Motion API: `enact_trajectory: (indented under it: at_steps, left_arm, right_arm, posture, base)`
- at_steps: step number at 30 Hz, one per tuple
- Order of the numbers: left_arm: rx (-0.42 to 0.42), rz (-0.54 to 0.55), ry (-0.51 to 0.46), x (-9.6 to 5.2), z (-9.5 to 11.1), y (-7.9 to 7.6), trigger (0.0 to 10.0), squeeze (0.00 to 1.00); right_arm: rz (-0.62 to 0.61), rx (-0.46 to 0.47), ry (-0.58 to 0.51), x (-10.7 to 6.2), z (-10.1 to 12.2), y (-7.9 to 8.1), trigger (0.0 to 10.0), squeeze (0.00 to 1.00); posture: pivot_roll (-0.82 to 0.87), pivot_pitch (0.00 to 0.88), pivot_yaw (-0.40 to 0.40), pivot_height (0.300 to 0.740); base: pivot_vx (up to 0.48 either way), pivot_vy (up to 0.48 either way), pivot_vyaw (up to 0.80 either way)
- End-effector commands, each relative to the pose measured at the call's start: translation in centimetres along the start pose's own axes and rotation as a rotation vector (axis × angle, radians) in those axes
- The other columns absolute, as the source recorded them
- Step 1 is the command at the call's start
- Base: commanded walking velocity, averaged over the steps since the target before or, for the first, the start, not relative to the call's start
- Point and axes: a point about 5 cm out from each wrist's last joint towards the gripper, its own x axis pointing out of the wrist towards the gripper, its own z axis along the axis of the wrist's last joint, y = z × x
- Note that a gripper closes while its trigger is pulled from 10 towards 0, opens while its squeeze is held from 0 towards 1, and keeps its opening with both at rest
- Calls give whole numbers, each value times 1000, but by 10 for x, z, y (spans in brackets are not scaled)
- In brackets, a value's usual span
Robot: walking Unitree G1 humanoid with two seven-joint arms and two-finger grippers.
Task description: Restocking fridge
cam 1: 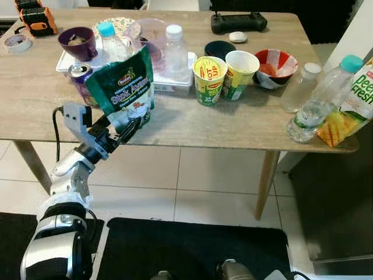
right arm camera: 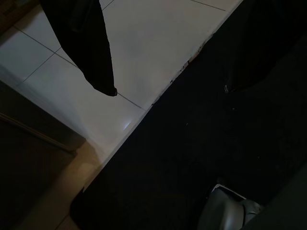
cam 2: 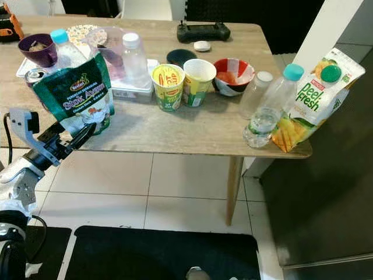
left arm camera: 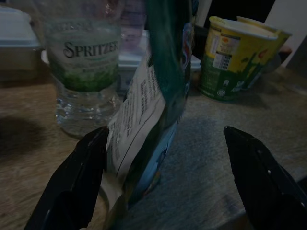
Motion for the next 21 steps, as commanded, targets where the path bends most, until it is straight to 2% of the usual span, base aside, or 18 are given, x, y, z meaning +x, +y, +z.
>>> enact_trajectory:
  at_steps: [1,6,7,12,21]
  left_arm:
    - [16,8,39,-3,-3,3,10000,0]
    - [23,33,78,-2,-7,4,10000,0]
    - [27,30,92,-2,-9,3,0,0]
    - [40,12,120,-3,-13,1,0,0]
    - [75,33,87,-4,-2,8,0,0]
  right_arm:
    - [13,7,31,-3,-12,7,10000,0]
    - [10,15,38,-4,-15,7,10000,0]
    - [9,17,38,-4,-15,7,10000,0]
    - [7,21,37,-4,-14,7,10000,0]
    - [-5,32,15,0,0,4,10000,0]
  posture:
    - [-208,289,-1,740]
    - [-217,285,4,740]
    - [-217,284,5,740]
    - [-213,274,9,740]
    - [-190,230,25,740]
  base:
    - [0,0,0]
    - [0,0,0]
    - [0,0,0]
    - [0,0,0]
    - [0,0,0]
